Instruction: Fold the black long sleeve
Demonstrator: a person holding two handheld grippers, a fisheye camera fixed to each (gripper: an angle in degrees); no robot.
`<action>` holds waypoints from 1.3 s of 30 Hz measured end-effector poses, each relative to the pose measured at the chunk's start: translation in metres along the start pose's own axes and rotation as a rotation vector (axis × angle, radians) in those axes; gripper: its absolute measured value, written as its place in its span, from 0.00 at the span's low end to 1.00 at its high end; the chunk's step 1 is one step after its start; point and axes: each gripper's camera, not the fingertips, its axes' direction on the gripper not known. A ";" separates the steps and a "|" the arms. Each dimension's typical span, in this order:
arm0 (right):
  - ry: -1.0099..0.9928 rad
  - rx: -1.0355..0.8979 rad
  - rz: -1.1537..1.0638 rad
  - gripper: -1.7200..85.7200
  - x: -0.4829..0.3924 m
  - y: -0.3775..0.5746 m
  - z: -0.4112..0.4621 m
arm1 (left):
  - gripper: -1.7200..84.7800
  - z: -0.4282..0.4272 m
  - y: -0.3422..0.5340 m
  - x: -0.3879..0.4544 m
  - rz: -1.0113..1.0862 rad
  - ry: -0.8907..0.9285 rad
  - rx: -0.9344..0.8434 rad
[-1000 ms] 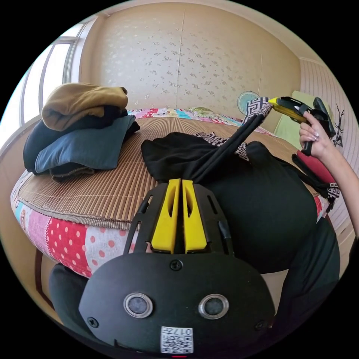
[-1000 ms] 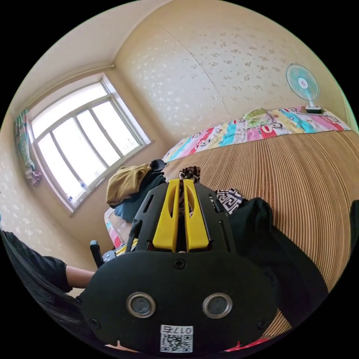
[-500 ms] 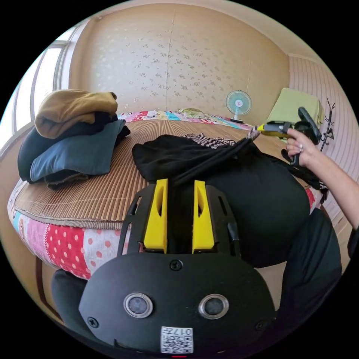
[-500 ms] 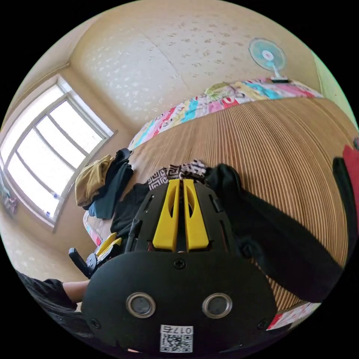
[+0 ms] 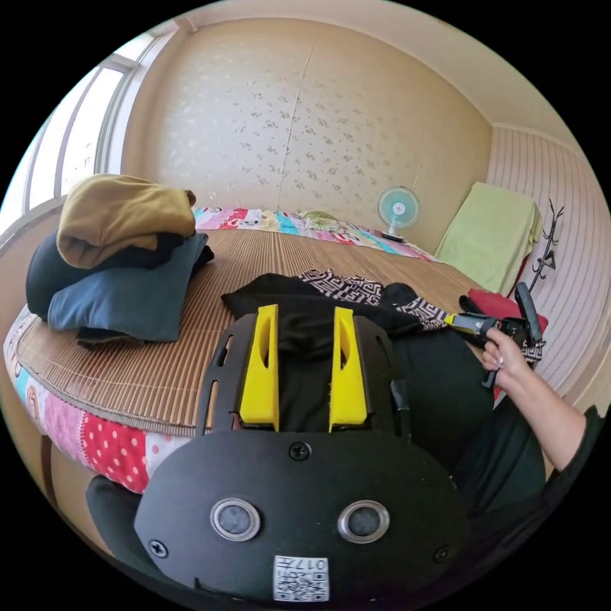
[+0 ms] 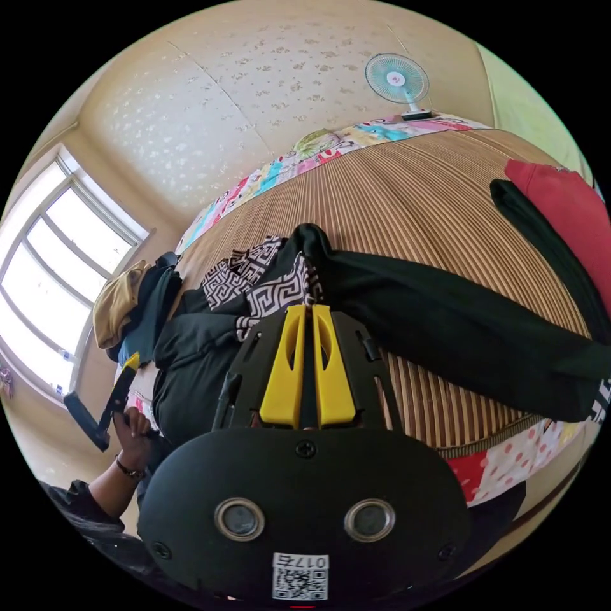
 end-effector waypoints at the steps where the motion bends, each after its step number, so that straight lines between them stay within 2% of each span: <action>1: -0.008 -0.008 -0.001 0.05 0.000 0.000 -0.001 | 0.16 0.016 -0.007 -0.002 -0.003 -0.003 -0.056; 4: -0.004 -0.054 -0.023 0.06 -0.001 -0.010 0.003 | 0.14 0.076 -0.010 -0.014 -0.021 -0.087 -0.318; 7: -0.010 -0.145 0.014 0.07 0.008 -0.026 0.011 | 0.12 0.075 -0.009 -0.014 -0.018 -0.102 -0.276; 12: -0.100 0.026 0.056 0.10 0.007 -0.037 -0.011 | 0.08 0.079 -0.012 -0.005 0.028 -0.158 -0.277; 16: -0.071 0.064 -0.068 0.10 -0.011 -0.064 0.002 | 0.05 0.048 -0.026 -0.036 -0.154 -0.037 -0.226; 18: -0.027 0.020 -0.075 0.10 -0.008 -0.073 0.021 | 0.05 0.038 -0.031 -0.050 -0.236 -0.046 -0.241; 19: -0.040 -0.047 -0.049 0.10 -0.001 -0.081 0.035 | 0.06 0.040 -0.034 -0.059 -0.283 -0.091 -0.310; 21: -0.067 -0.111 -0.007 0.09 0.010 -0.090 0.046 | 0.07 0.045 -0.036 -0.067 -0.306 -0.070 -0.376; 23: -0.056 -0.113 0.067 0.06 0.023 -0.094 0.047 | 0.10 0.039 -0.039 -0.068 -0.303 0.036 -0.340; 27: -0.135 -0.095 0.104 0.04 0.041 -0.098 0.041 | 0.13 0.026 -0.053 -0.045 -0.196 0.036 -0.246; 30: -0.202 0.045 0.058 0.04 0.044 -0.089 0.010 | 0.12 0.036 -0.052 -0.016 -0.068 -0.028 -0.196; 33: -0.172 0.203 0.114 0.03 0.057 -0.066 -0.041 | 0.05 0.089 -0.020 -0.020 0.024 -0.030 -0.362; 34: -0.170 0.235 0.127 0.04 0.066 -0.055 -0.063 | 0.04 0.079 -0.006 -0.031 0.001 0.035 -0.257; 36: -0.128 0.295 0.152 0.04 0.083 -0.031 -0.101 | 0.02 0.080 -0.004 -0.043 -0.040 0.103 -0.270; 39: -0.018 0.404 0.345 0.06 0.136 0.027 -0.168 | 0.01 0.081 -0.002 -0.040 -0.031 0.091 -0.265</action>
